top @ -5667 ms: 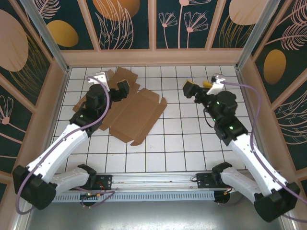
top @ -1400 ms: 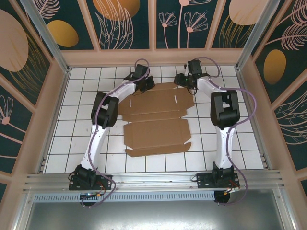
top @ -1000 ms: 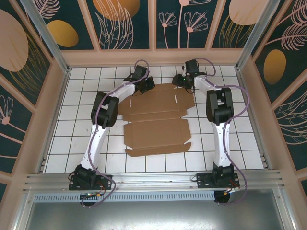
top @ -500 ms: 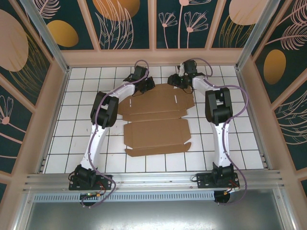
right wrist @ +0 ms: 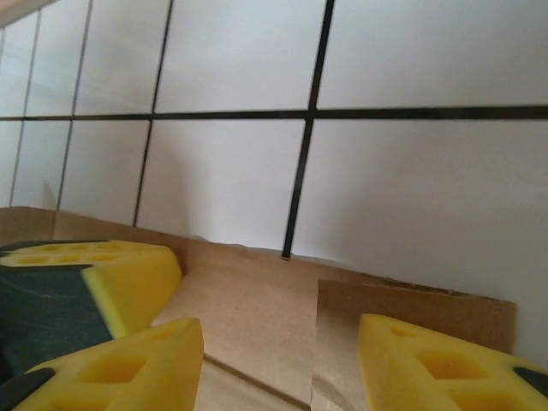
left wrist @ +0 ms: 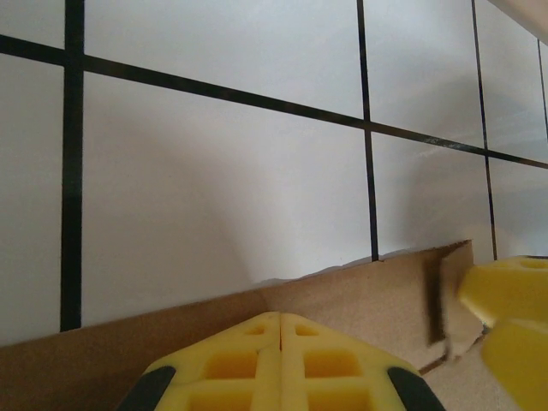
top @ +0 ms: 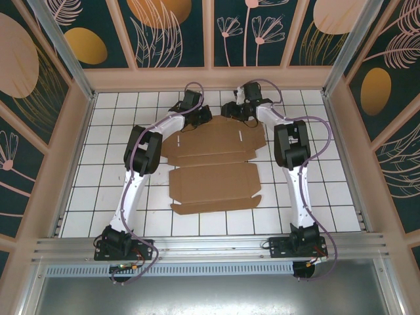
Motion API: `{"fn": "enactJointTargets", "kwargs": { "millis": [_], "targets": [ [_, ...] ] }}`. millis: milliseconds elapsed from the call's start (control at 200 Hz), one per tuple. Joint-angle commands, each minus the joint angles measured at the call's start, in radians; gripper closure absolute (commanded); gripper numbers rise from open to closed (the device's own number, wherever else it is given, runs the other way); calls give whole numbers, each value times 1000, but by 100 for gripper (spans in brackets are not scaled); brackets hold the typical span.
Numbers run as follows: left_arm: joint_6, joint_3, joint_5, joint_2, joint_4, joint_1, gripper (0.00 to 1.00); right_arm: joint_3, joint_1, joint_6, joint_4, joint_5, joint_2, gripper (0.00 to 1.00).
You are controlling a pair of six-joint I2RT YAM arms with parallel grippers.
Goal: Fold the paper box
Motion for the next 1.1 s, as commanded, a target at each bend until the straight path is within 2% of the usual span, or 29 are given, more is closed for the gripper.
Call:
{"fn": "enactJointTargets", "kwargs": {
  "millis": [0, 110, 320, 435, 595, 741, 881, 1091],
  "targets": [
    [18, -25, 15, -14, -77, 2, 100, 24, -1, -26, -71, 24, 10, 48],
    [29, -5, 23, -40, -83, 3, 100, 50, -11, -12, -101, 56, 6, 48],
    [73, 47, -17, -172, -132, 3, 99, 65, -45, 59, -65, -43, -40, 48],
    [72, 28, -27, -249, -138, 3, 91, 3, -44, 82, -6, -98, -123, 47],
    [29, -82, 26, -318, -98, 2, 91, -129, -56, 106, 79, -109, -276, 45],
    [-60, -266, 71, -351, 16, 1, 93, -206, -79, 60, 47, -37, -378, 45],
    [-108, -393, 102, -364, 96, -11, 94, -373, -97, 53, 78, 69, -491, 44],
    [-127, -448, 78, -365, 77, -39, 97, -568, -112, 72, 59, 147, -598, 46]
  ]
}}
